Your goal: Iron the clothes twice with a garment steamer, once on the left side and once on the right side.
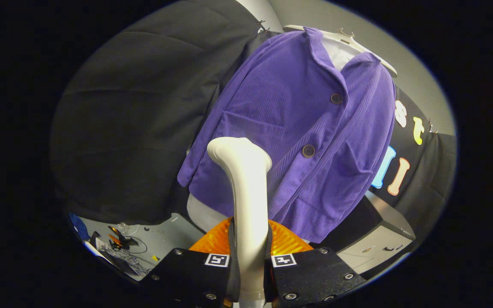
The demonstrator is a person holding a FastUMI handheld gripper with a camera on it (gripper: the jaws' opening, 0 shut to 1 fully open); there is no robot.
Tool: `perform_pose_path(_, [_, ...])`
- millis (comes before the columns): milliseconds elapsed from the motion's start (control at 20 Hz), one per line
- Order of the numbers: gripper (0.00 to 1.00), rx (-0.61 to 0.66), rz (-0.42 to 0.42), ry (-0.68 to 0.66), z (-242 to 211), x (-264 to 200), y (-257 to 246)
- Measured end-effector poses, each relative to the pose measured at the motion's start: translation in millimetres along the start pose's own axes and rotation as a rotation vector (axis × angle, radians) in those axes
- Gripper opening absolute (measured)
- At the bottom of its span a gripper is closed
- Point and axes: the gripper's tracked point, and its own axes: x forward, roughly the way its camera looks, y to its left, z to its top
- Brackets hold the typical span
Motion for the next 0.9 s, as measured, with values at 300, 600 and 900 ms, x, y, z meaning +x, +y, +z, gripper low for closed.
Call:
perform_pose_path(300, [0.21, 0.045, 0.018, 0.075, -33.5, -8.2, 7.1])
perform_pose_path(600, [0.21, 0.097, 0.085, 0.179, -86.1, -48.6, 21.3])
perform_pose_path(900, [0.22, 0.213, 0.030, 0.210, -98.1, -110.5, -27.3])
